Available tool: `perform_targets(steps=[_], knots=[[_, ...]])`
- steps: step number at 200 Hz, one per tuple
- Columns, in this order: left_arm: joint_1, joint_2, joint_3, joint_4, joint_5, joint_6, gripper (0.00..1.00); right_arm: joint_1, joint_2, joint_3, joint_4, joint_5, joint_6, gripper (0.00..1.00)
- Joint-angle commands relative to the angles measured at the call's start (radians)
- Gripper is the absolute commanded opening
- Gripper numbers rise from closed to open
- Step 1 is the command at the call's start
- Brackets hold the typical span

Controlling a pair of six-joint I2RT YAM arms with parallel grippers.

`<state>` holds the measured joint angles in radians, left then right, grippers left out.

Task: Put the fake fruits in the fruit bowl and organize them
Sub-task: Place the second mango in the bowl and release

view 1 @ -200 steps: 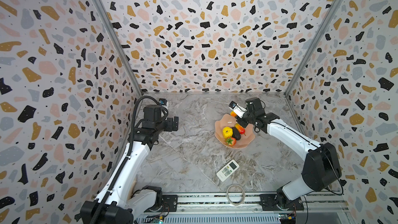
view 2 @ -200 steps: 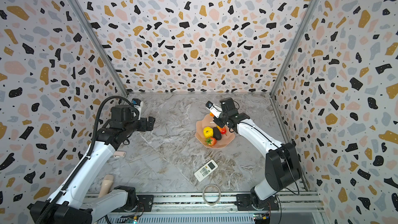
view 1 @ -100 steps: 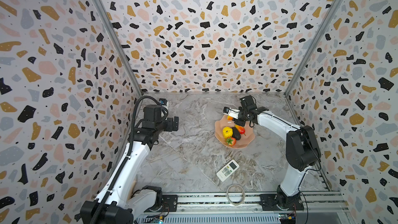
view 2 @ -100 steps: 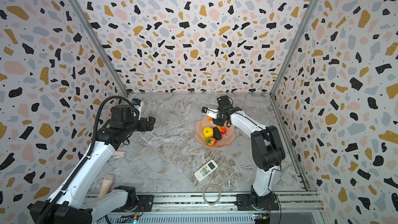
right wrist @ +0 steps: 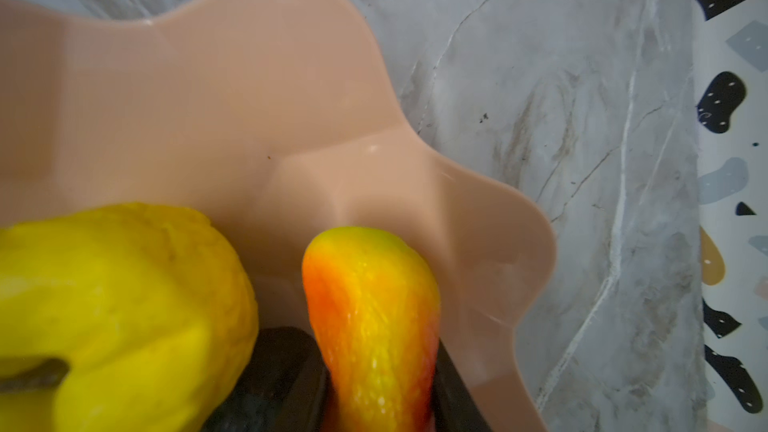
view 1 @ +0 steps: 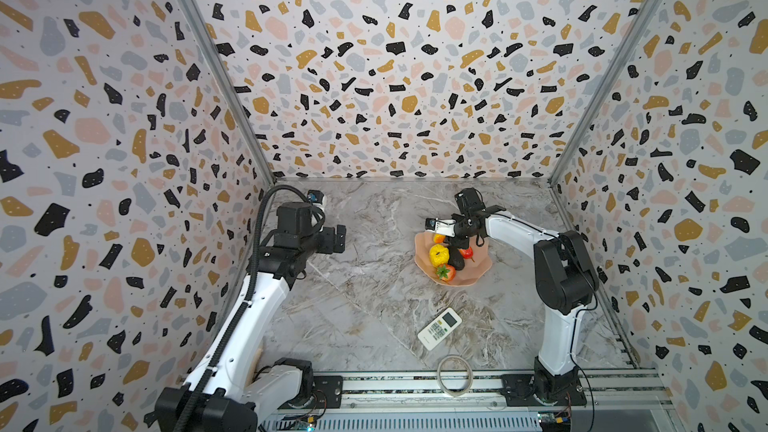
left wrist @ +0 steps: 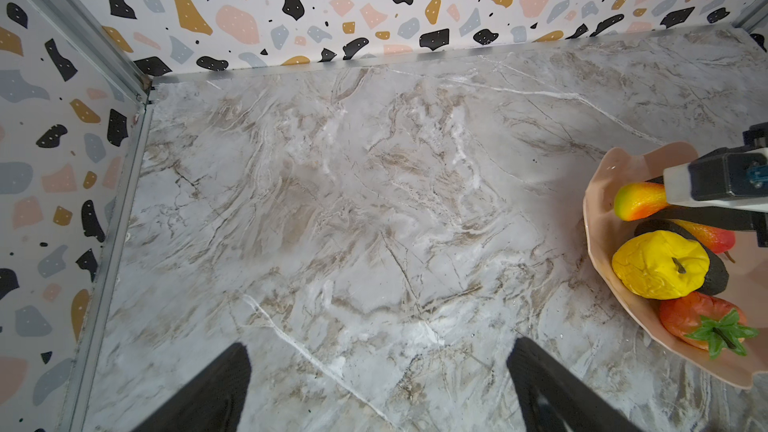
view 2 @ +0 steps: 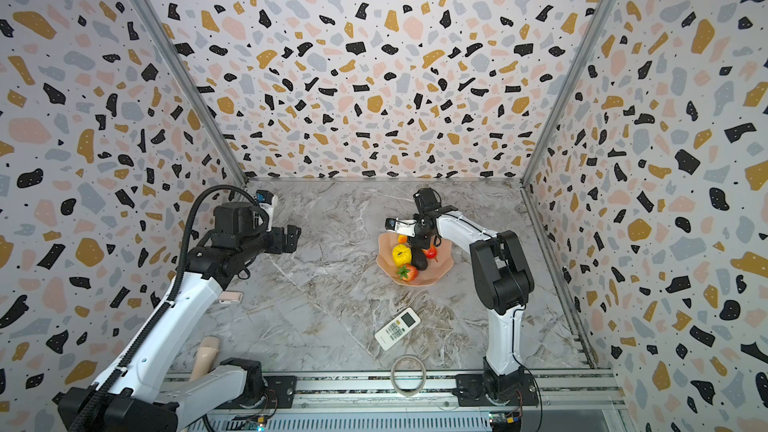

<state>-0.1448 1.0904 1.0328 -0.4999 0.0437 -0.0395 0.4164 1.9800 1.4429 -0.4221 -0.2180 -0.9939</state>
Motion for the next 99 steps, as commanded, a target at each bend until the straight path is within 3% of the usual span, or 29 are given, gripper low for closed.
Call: perform_targets(steps=[1,36,70,99], knots=[[0.006,-0.002,0.001,0.02,0.01,0.013,1.0,0.002,-0.013,0.04,-0.05,-0.019,0.008,0.2],[0.005,0.003,0.001,0.019,0.008,0.012,1.0,0.001,-0.03,0.034,-0.029,-0.018,0.014,0.37],[0.006,0.006,0.003,0.019,0.009,0.013,1.0,0.0,-0.047,0.034,-0.021,-0.008,0.016,0.61],[0.006,0.006,0.003,0.019,0.009,0.013,1.0,0.001,-0.067,0.037,-0.019,0.009,0.018,0.65]])
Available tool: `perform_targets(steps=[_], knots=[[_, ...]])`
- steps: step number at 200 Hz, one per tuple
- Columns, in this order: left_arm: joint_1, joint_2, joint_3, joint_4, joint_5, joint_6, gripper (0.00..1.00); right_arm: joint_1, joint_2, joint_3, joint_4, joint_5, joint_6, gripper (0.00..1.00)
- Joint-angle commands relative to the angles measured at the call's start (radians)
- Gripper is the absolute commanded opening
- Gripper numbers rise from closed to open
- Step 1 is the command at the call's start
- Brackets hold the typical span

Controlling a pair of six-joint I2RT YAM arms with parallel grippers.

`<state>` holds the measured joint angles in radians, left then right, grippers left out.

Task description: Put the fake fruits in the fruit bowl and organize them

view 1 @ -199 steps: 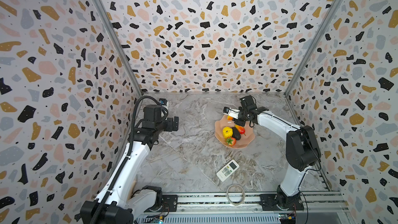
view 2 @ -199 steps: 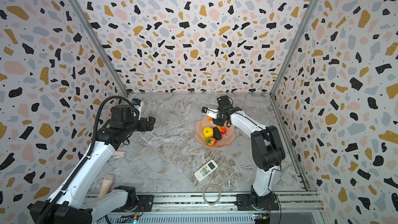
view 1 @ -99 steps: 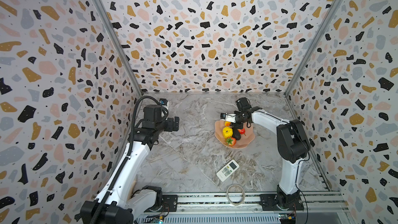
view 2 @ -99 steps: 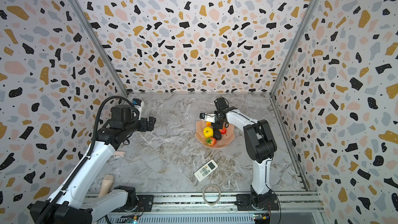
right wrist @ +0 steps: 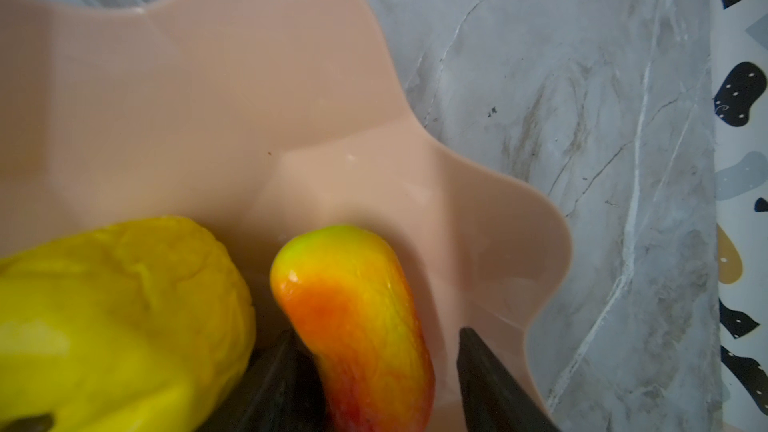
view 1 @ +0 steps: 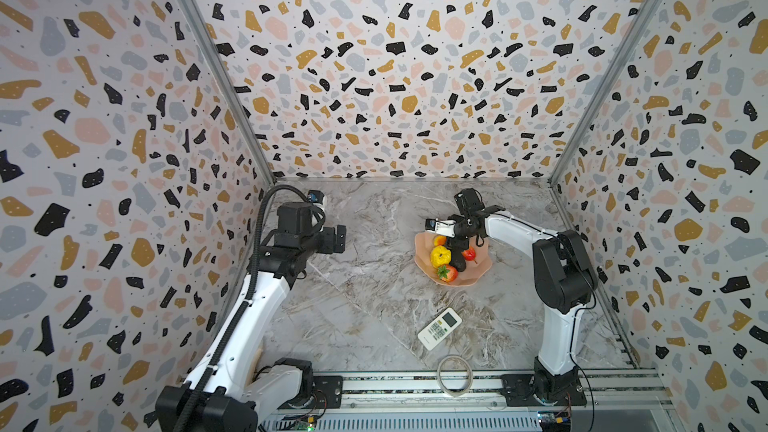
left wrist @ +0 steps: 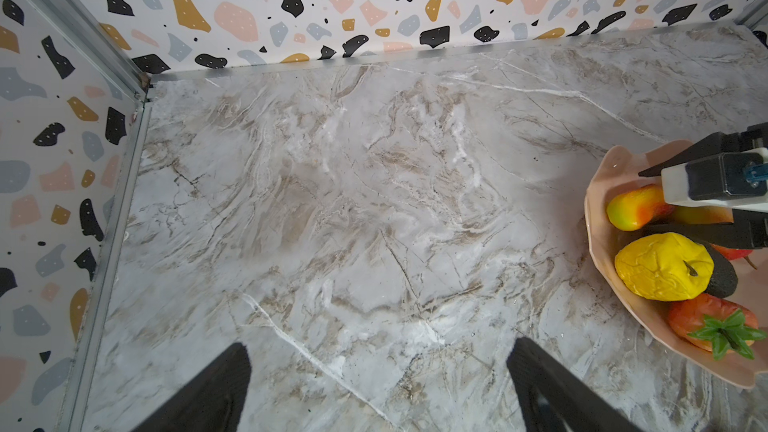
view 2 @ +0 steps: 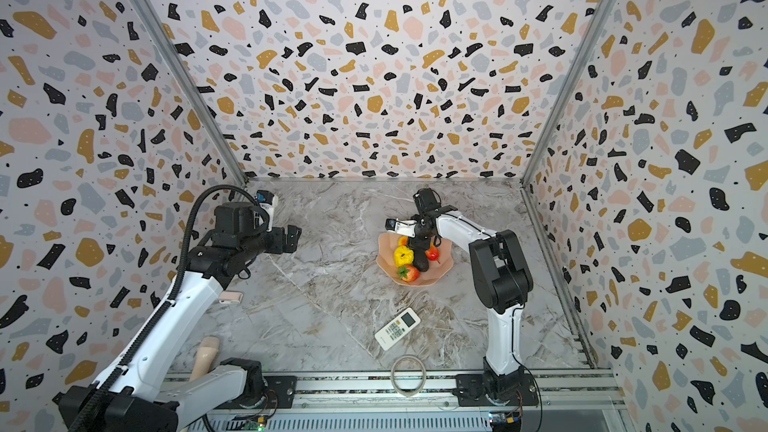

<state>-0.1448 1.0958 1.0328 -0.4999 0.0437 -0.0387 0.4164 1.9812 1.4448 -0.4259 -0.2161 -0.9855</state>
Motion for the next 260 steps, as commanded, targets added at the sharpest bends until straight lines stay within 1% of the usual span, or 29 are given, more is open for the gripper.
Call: perform_targets(steps=[1,36,76,81,85,87,90,92,107,123,142,165,184,193,198,206,212,219,234,249,260], knots=[[0.005,0.001,0.003,0.019,0.01,0.012,1.0,0.001,-0.069,0.035,-0.016,0.007,0.01,0.65],[0.005,0.003,0.003,0.018,0.013,0.012,1.0,0.0,-0.107,0.048,-0.014,0.033,0.011,0.67],[0.005,0.002,0.006,0.018,0.015,0.012,1.0,-0.003,-0.162,0.049,-0.02,0.048,0.012,0.71],[0.005,0.003,0.007,0.018,0.014,0.011,0.99,-0.004,-0.17,0.046,-0.019,0.051,0.015,0.74],[0.005,0.003,0.007,0.018,0.015,0.012,1.0,-0.006,-0.178,0.044,-0.02,0.055,0.02,0.78],[0.005,0.003,0.007,0.018,0.015,0.011,1.0,-0.007,-0.183,0.041,-0.019,0.057,0.025,0.84],[0.005,0.003,0.007,0.019,0.015,0.012,1.0,-0.008,-0.19,0.038,-0.019,0.058,0.031,0.96],[0.005,0.003,0.007,0.019,0.015,0.013,1.0,-0.009,-0.197,0.035,-0.017,0.058,0.035,0.99],[0.005,0.006,0.01,0.018,0.013,0.012,1.0,-0.018,-0.261,-0.012,0.017,0.054,0.089,0.99],[0.005,0.009,0.013,0.02,0.013,0.014,1.0,-0.029,-0.379,-0.123,0.111,0.022,0.159,0.99],[0.004,0.011,0.019,0.02,0.017,0.014,1.0,-0.042,-0.573,-0.33,0.298,0.014,0.26,0.99],[-0.002,0.002,0.005,0.062,0.016,-0.008,1.0,-0.07,-0.839,-0.6,0.586,0.069,0.453,0.99],[-0.009,-0.008,-0.029,0.139,-0.025,-0.099,1.0,-0.088,-1.026,-0.809,0.754,0.164,0.603,0.99],[-0.029,-0.02,-0.056,0.188,-0.068,-0.148,0.99,-0.1,-1.095,-0.9,0.824,0.255,0.702,0.99],[-0.046,-0.03,-0.082,0.232,-0.106,-0.18,0.99,-0.105,-1.129,-0.938,0.861,0.331,0.758,0.99],[-0.075,-0.057,-0.137,0.316,-0.15,-0.22,1.0,-0.119,-1.173,-1.002,0.892,0.433,0.837,0.99],[-0.094,-0.076,-0.184,0.382,-0.178,-0.235,1.0,-0.135,-1.197,-1.037,0.899,0.487,0.884,0.99],[-0.11,-0.099,-0.24,0.455,-0.222,-0.248,0.99,-0.157,-1.217,-1.069,0.892,0.523,0.92,0.99],[-0.115,-0.142,-0.351,0.579,-0.355,-0.245,0.99,-0.191,-1.229,-1.114,0.877,0.594,0.992,0.99],[-0.115,-0.174,-0.457,0.693,-0.484,-0.18,1.0,-0.212,-1.213,-1.162,0.9,0.647,1.05,0.99],[-0.114,-0.194,-0.534,0.786,-0.561,-0.128,1.0,-0.222,-1.189,-1.205,0.962,0.667,1.07,0.99]])
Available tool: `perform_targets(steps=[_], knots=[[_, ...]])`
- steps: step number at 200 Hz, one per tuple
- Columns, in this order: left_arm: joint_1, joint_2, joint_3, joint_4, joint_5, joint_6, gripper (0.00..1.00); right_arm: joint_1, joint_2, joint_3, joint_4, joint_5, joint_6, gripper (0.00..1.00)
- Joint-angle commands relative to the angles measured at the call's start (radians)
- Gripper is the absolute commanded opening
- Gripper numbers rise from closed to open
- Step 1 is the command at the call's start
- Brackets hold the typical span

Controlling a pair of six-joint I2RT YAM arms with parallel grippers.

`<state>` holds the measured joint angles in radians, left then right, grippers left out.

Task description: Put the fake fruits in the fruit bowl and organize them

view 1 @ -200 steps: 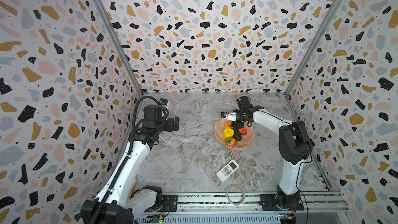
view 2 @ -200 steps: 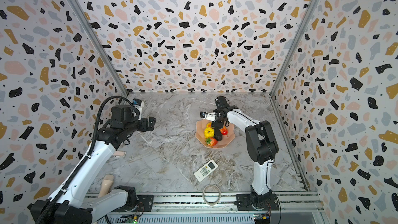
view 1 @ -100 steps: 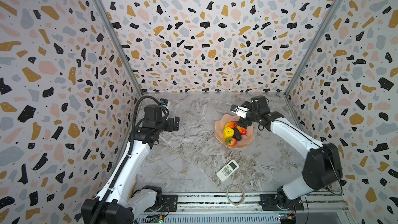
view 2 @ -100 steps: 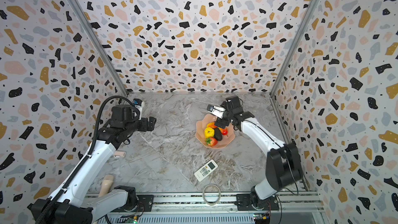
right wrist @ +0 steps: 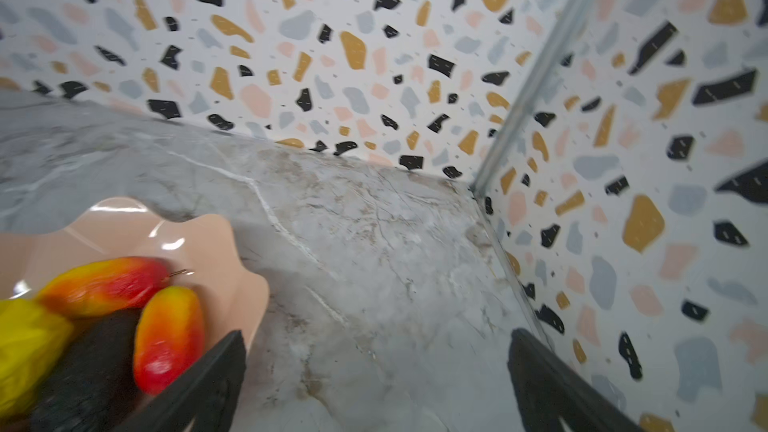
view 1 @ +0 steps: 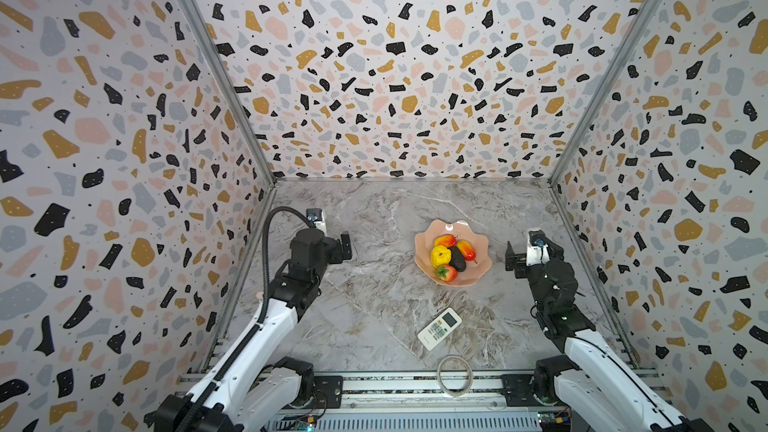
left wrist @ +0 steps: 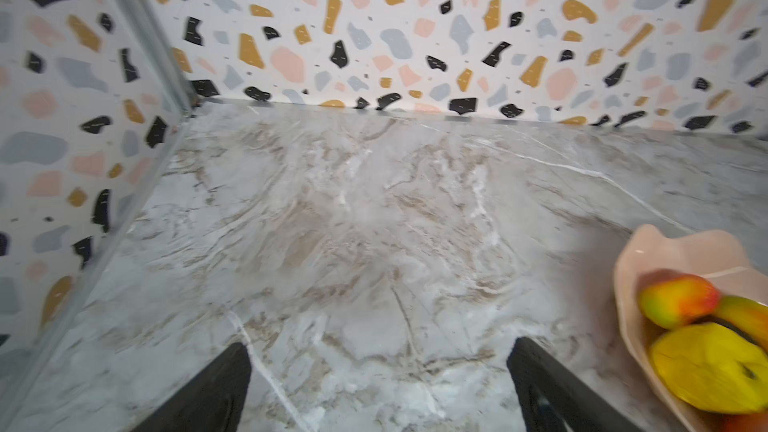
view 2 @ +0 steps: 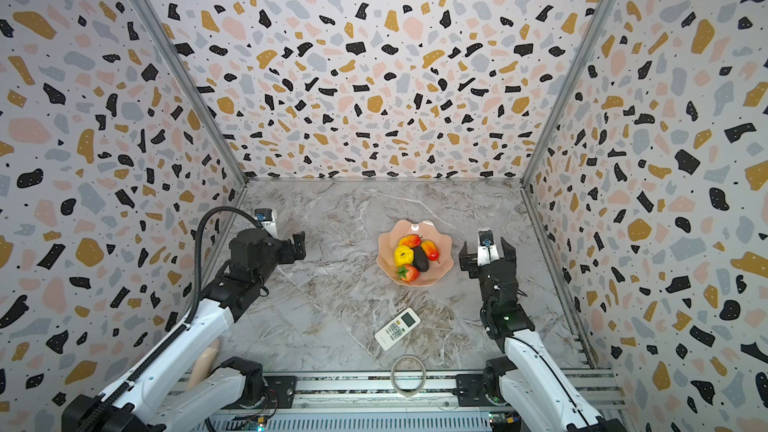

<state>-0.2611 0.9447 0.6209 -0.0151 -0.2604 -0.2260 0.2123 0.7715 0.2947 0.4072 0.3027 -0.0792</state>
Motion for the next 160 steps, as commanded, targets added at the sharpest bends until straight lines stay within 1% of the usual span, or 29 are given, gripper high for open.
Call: perform_targets(steps=[1,17,34,46,58,71,85,102,109,113,120,128,135,143,148,152,157,160], knots=[[0.002,-0.045,-0.128,0.311,-0.264,0.062,1.0,-0.018,0.023,-0.059,0.136,0.148,0.164,0.99],[0.002,-0.065,-0.236,0.445,-0.346,0.106,0.99,-0.026,0.071,-0.118,0.271,0.147,0.164,0.99],[0.006,-0.07,-0.328,0.566,-0.41,0.11,1.0,-0.037,0.141,-0.166,0.446,0.081,0.118,0.99],[0.016,-0.053,-0.375,0.636,-0.433,0.117,1.0,-0.044,0.208,-0.178,0.552,0.047,0.087,0.99],[0.036,-0.025,-0.408,0.698,-0.427,0.127,1.0,-0.052,0.29,-0.171,0.622,0.029,0.07,0.99],[0.067,0.02,-0.429,0.761,-0.392,0.128,1.0,-0.06,0.38,-0.163,0.695,0.0,0.065,0.99],[0.093,0.075,-0.44,0.821,-0.37,0.127,1.0,-0.068,0.479,-0.157,0.776,-0.021,0.081,0.99],[0.107,0.163,-0.46,0.931,-0.367,0.15,1.0,-0.069,0.605,-0.15,0.859,-0.026,0.087,0.99],[0.11,0.208,-0.468,0.987,-0.371,0.16,1.0,-0.07,0.659,-0.154,0.91,-0.024,0.079,0.99],[0.113,0.23,-0.47,1.025,-0.378,0.161,1.0,-0.069,0.684,-0.155,0.974,-0.027,0.071,0.99],[0.114,0.271,-0.452,1.034,-0.381,0.168,1.0,-0.067,0.705,-0.144,0.959,-0.042,0.067,0.99],[0.118,0.29,-0.411,0.973,-0.347,0.166,1.0,-0.067,0.732,-0.132,0.966,-0.039,0.067,0.99],[0.123,0.323,-0.395,0.987,-0.325,0.156,1.0,-0.071,0.731,-0.122,0.946,-0.047,0.075,0.99],[0.123,0.377,-0.413,1.081,-0.285,0.162,1.0,-0.086,0.716,-0.11,0.881,-0.07,0.089,0.99],[0.123,0.427,-0.417,1.121,-0.287,0.162,1.0,-0.091,0.718,-0.107,0.875,-0.074,0.093,0.99],[0.123,0.458,-0.425,1.192,-0.29,0.168,1.0,-0.093,0.722,-0.106,0.881,-0.074,0.093,0.99],[0.123,0.466,-0.456,1.273,-0.287,0.175,1.0,-0.094,0.724,-0.106,0.888,-0.074,0.092,0.99],[0.123,0.458,-0.467,1.271,-0.284,0.168,0.99,-0.094,0.725,-0.106,0.887,-0.074,0.092,0.99]])
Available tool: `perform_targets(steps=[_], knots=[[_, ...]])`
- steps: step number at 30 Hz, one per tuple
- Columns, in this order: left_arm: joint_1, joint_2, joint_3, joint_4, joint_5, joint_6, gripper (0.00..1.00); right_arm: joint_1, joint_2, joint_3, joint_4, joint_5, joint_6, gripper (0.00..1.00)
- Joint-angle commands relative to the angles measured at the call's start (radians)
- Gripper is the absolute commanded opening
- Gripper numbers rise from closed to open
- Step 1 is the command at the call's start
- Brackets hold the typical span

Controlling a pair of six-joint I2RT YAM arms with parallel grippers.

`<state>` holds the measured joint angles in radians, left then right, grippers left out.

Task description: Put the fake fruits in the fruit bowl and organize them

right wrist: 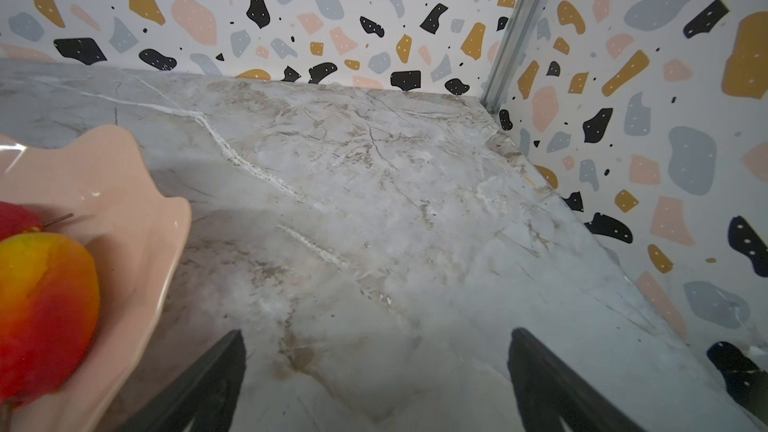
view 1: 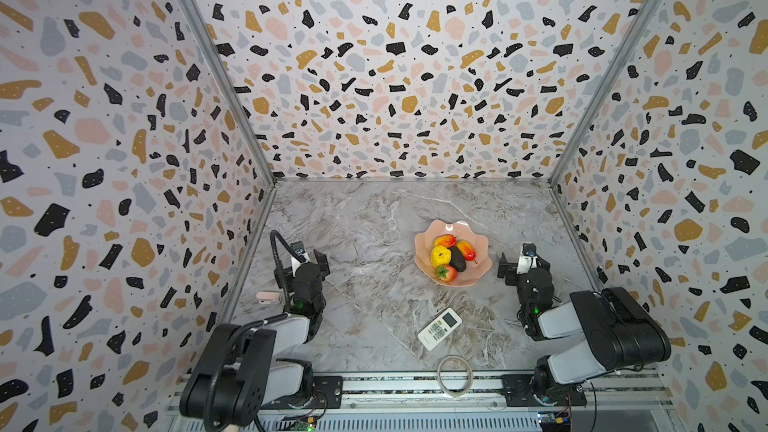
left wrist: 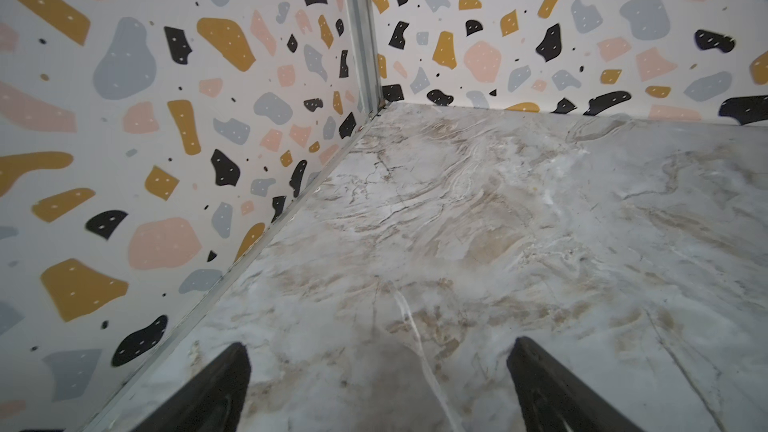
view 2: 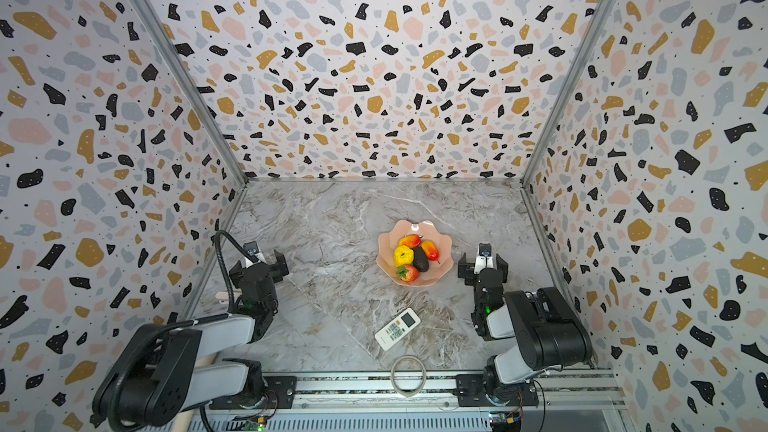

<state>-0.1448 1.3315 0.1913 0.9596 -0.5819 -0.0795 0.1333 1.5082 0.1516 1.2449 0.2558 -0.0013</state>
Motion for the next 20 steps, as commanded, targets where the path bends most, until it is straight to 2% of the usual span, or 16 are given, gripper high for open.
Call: perform_targets(steps=[1,2,20], knots=[[0.007,0.068,-0.039,0.29,0.037,0.02,0.99,-0.016,-0.012,0.037,0.049,-0.028,0.015,0.99],[0.007,0.054,-0.038,0.244,0.04,0.012,1.0,-0.017,-0.017,0.037,0.04,-0.031,0.017,0.99],[0.007,0.062,-0.041,0.26,0.037,0.014,1.0,-0.02,-0.018,0.035,0.044,-0.035,0.015,0.99]])
